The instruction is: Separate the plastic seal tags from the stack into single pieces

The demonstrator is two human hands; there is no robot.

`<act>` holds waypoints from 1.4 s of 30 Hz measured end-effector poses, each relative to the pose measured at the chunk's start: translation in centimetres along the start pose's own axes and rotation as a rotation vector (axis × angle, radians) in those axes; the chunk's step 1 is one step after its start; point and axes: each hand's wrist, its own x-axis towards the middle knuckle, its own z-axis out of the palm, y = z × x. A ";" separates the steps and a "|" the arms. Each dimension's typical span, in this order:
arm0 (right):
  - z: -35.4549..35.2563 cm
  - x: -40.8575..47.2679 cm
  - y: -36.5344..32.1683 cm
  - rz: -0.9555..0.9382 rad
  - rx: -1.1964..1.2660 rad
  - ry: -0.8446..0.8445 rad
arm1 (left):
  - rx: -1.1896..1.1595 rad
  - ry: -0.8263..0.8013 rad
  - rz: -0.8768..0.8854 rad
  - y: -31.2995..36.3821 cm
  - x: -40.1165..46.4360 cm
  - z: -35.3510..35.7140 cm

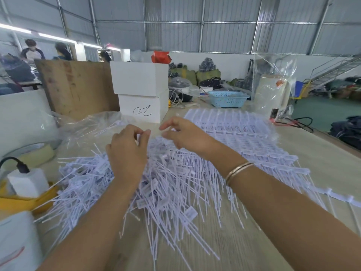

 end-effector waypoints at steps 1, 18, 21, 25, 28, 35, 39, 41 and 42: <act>0.9 0.6 0.2 0.025 0.028 -0.015 | 0.071 -0.007 -0.008 -0.2 0.0 0.0; -4.1 -1.1 10.6 0.123 -0.397 0.360 | 0.126 -0.605 0.630 1.0 -3.5 0.9; -4.1 -2.1 12.6 0.157 -0.753 0.207 | 0.239 -0.604 0.661 0.8 -3.7 1.3; -3.4 -2.3 12.6 0.122 -0.996 0.206 | 0.302 -0.571 0.651 0.5 -3.5 1.4; -3.5 -2.0 12.3 0.127 -1.076 0.177 | 0.302 -0.555 0.638 0.3 -3.4 1.4; -5.8 -2.2 9.3 0.175 -0.840 0.268 | 0.207 -0.477 0.579 0.2 -3.5 1.2; -7.9 -2.9 6.7 0.190 -0.782 0.350 | 0.150 -0.440 0.523 0.2 -3.4 1.0; -8.6 -3.4 5.3 0.168 -0.714 0.414 | 0.151 -0.441 0.525 0.3 -3.4 1.0; -8.8 -3.6 4.6 0.143 -0.711 0.442 | 0.151 -0.442 0.521 0.4 -3.4 1.0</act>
